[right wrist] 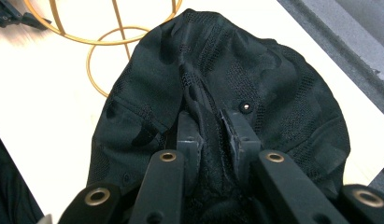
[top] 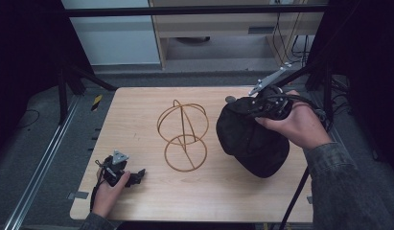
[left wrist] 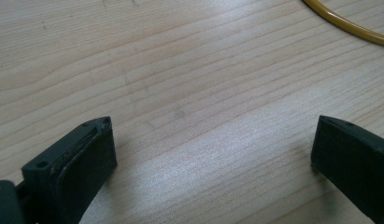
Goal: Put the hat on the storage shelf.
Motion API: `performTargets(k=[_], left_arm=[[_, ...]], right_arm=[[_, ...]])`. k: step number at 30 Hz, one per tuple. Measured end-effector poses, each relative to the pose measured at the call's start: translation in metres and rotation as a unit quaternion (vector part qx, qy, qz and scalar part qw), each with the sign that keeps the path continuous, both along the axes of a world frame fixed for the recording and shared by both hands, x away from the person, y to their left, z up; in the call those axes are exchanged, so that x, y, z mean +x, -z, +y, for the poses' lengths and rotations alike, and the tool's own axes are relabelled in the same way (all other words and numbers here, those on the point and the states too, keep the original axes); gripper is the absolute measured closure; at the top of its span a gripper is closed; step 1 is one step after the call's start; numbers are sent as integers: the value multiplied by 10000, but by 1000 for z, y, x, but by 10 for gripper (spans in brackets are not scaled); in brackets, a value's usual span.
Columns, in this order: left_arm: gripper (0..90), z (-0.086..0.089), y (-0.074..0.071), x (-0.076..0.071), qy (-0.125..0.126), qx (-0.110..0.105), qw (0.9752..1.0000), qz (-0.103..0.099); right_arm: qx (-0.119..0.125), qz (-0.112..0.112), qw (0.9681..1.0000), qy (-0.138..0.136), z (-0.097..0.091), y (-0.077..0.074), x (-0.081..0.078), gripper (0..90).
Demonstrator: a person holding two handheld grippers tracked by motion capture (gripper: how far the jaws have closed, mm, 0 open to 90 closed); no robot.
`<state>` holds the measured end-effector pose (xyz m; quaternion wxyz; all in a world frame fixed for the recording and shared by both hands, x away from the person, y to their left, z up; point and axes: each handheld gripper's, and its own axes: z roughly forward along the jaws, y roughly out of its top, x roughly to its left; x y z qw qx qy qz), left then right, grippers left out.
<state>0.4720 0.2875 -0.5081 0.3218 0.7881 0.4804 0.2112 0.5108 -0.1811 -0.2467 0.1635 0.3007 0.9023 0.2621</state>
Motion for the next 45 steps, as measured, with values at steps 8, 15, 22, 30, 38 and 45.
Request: performTargets(k=[8,15,22,30,38,45], left_arm=[[0,0,0,0,-4,-9,10000,-3],[0,0,0,0,8,11,10000,7],[0,0,0,0,-2,-6,10000,-2],[0,0,0,0,-2,-6,10000,-4],[0,-1,0,0,2,-22,10000,1],[0,-1,0,0,-2,-26,10000,-3]], right_arm=[[58,-69,10000,-37,2,-6,-3,783],[202,-221,9995,-140,7,-17,-8,784],[336,-349,9986,-193,9,-29,-13,784],[483,-566,9970,-207,10,-44,-21,785],[569,-674,9959,-218,11,-57,-20,785],[649,-747,9948,-251,17,-65,-19,786]])
